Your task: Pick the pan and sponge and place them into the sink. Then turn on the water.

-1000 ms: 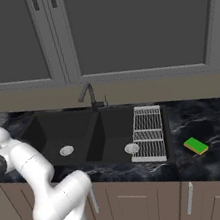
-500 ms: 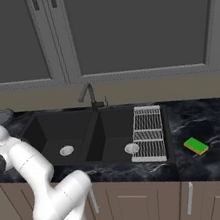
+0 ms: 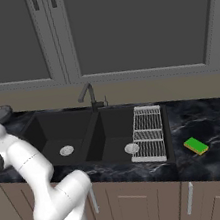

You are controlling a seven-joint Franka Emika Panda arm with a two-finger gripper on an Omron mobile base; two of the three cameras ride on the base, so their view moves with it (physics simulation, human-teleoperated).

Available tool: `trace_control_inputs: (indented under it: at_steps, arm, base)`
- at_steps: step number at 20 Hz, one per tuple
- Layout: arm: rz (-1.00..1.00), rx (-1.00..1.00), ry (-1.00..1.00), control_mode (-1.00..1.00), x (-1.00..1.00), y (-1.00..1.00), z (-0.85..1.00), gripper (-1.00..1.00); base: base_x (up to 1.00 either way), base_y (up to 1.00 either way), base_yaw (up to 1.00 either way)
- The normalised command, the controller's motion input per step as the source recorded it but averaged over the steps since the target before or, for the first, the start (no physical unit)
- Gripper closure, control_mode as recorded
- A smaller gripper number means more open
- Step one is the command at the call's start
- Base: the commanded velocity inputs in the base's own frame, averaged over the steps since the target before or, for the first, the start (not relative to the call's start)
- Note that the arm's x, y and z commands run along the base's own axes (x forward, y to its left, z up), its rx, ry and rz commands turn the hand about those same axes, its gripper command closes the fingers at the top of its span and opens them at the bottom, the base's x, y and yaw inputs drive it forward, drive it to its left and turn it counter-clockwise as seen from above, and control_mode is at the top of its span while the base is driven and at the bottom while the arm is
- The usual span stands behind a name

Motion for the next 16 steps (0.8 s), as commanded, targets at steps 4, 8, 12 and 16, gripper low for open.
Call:
trace_control_inputs:
  at_steps: [4, 8, 12, 16]
  arm:
    - [-0.11, 0.00, 0.00, -1.00, -0.21, -0.17, 0.33, 1.00]
    - [-0.14, 0.00, -0.01, -1.00, -0.14, -0.12, 0.31, 1.00]
    - [-0.16, -0.05, 0.00, -1.00, -0.02, -0.14, 0.28, 1.00]
    - [-0.18, -0.07, 0.01, -1.00, 0.03, -0.14, 0.14, 1.00]
  base:
    - [0.00, 0.00, 0.00]
    - [0.00, 0.00, 0.00]
    - [0.00, 0.00, 0.00]
    - [0.00, 0.00, 0.00]
